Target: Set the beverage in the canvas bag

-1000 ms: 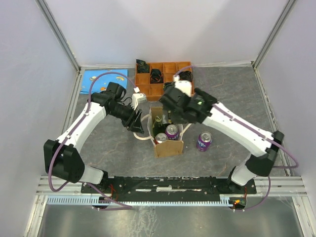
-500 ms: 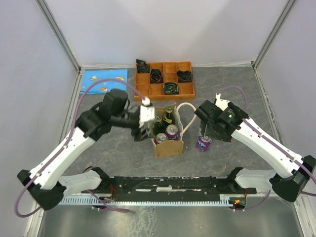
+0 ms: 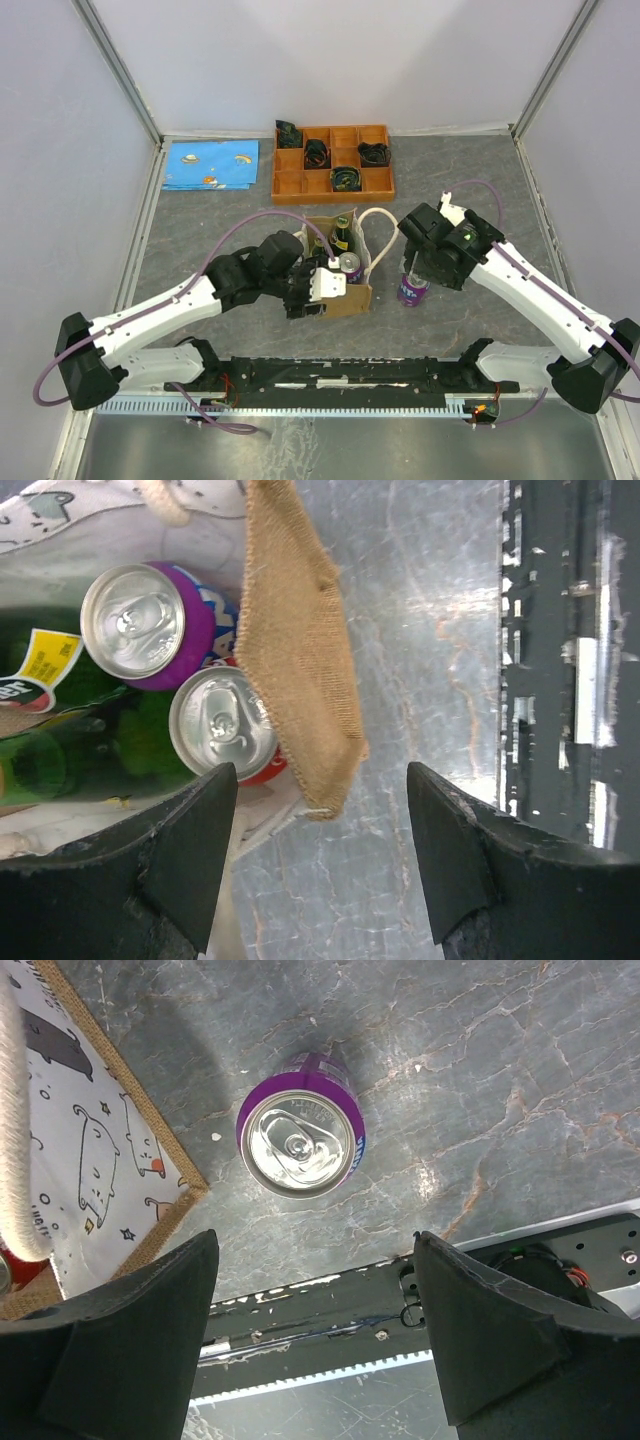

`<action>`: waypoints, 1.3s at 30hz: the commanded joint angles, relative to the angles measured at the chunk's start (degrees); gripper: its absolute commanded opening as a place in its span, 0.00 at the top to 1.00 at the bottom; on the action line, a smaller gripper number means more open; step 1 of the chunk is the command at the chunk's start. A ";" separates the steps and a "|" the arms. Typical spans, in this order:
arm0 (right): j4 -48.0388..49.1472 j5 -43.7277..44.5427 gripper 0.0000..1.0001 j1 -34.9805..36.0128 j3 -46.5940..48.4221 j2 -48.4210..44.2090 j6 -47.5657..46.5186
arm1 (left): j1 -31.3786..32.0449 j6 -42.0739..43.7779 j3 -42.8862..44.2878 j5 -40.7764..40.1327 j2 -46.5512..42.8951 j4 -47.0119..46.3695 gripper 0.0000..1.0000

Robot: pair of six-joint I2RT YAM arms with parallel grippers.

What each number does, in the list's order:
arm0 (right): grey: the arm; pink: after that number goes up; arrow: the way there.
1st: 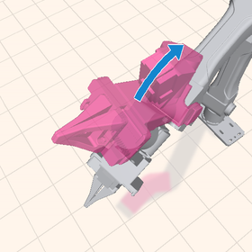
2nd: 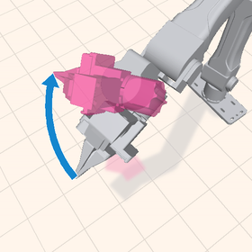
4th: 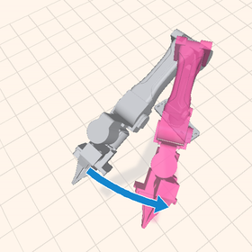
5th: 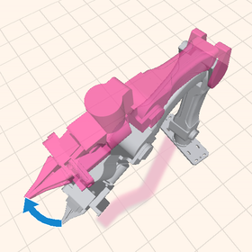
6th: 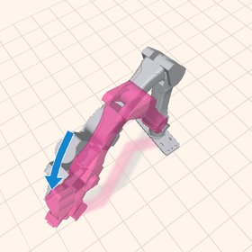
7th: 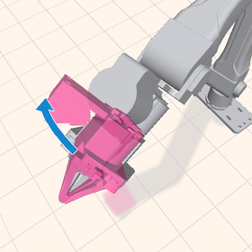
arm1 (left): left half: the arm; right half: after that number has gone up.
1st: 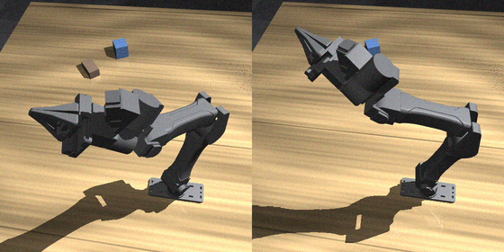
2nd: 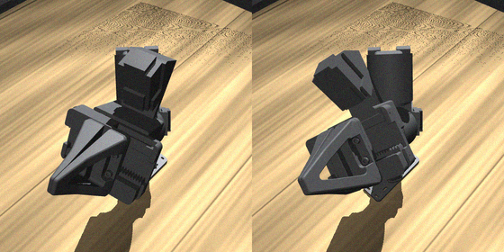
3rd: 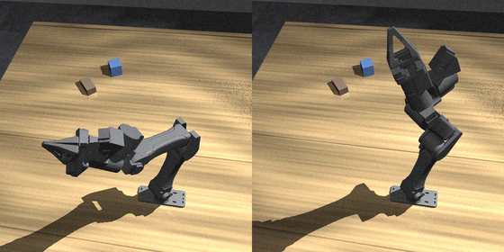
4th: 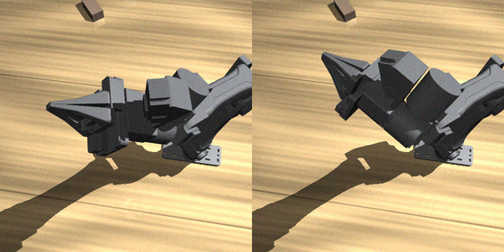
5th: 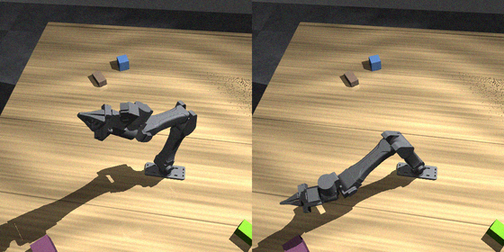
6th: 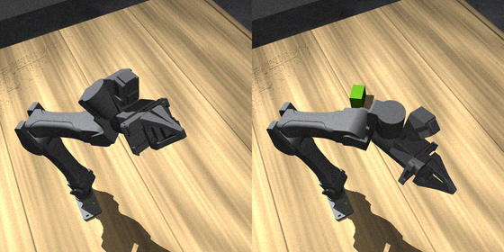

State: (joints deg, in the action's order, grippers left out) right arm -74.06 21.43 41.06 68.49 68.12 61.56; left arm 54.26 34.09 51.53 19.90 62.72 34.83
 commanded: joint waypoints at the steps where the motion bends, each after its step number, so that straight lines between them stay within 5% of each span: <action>1: 1.08 0.36 0.14 -0.42 0.07 -1.61 1.36 | 0.49 2.48 -0.88 -4.96 1.16 -8.71 0.25; 15: 2.05 -0.76 0.14 -0.47 0.66 0.08 -0.44 | 4.83 1.29 -7.41 6.88 -4.79 -7.94 0.32; 39: 8.63 -4.84 0.14 -1.16 -3.20 6.51 -2.06 | 7.57 2.00 -8.61 8.48 -4.49 -7.96 0.32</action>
State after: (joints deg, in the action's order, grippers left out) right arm -66.35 16.05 40.27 65.95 74.30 59.81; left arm 60.53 35.03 43.46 23.66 59.57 25.67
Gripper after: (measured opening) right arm 0.864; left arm 0.685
